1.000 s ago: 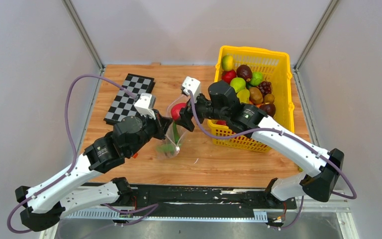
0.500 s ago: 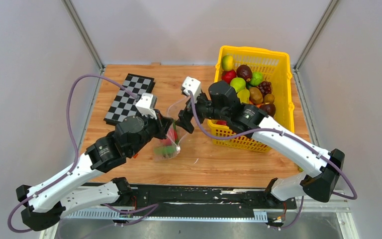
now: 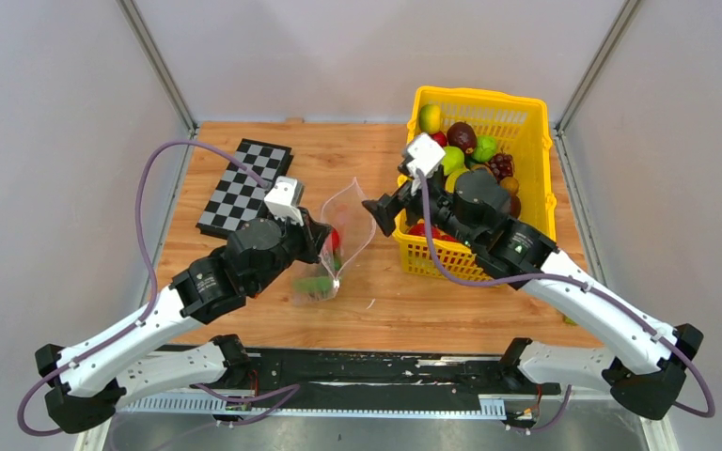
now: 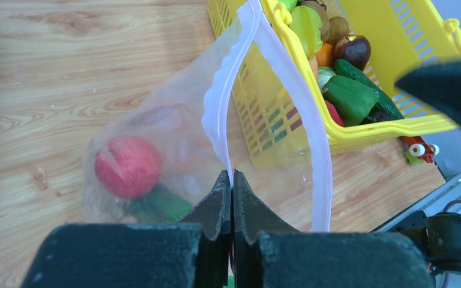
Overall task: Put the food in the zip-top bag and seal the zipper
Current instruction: Pick up the fake vegetable from the bin.
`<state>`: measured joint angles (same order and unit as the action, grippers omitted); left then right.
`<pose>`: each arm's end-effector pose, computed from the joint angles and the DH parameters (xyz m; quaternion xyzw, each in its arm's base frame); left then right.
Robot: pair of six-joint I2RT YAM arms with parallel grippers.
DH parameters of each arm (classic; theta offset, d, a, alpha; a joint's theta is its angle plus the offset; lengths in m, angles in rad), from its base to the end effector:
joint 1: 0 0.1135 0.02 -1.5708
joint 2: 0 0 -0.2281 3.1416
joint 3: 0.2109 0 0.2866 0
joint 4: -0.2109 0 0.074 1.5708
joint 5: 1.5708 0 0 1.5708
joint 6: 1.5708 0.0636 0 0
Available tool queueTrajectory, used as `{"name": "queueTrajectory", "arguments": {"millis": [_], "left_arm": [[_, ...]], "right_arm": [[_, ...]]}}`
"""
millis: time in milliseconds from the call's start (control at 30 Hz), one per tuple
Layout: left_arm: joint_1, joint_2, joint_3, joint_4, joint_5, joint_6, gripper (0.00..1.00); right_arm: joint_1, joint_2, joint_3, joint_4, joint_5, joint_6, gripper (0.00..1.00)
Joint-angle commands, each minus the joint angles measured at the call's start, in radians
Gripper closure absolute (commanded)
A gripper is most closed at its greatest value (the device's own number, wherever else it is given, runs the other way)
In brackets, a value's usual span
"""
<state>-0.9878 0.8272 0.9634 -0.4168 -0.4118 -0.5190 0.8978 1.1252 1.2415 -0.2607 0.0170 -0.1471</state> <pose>0.1656 -0.2049 0.3423 0.0621 0.7893 -0.2835 0.5410 0.2061 0.2568 0.3916 -0.3725 0.6581 0.2339 0.6110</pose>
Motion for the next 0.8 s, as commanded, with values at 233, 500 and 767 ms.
{"name": "queueTrajectory", "arguments": {"millis": [233, 500, 767], "left_arm": [[-0.002, 0.024, 0.004, 0.060, 0.019, -0.015, 1.00], [-0.002, 0.022, 0.007, 0.048, 0.014, -0.008, 1.00], [-0.001, 0.034, 0.023, 0.044, 0.015, 0.005, 1.00]], "right_arm": [[-0.320, 0.044, 0.031, -0.198, 0.048, 0.187, 0.02], [-0.592, 0.171, 0.107, -0.549, -0.444, 0.083, 0.09], [-0.626, 0.233, 0.104, -0.643, -0.591, 0.005, 0.07]]}}
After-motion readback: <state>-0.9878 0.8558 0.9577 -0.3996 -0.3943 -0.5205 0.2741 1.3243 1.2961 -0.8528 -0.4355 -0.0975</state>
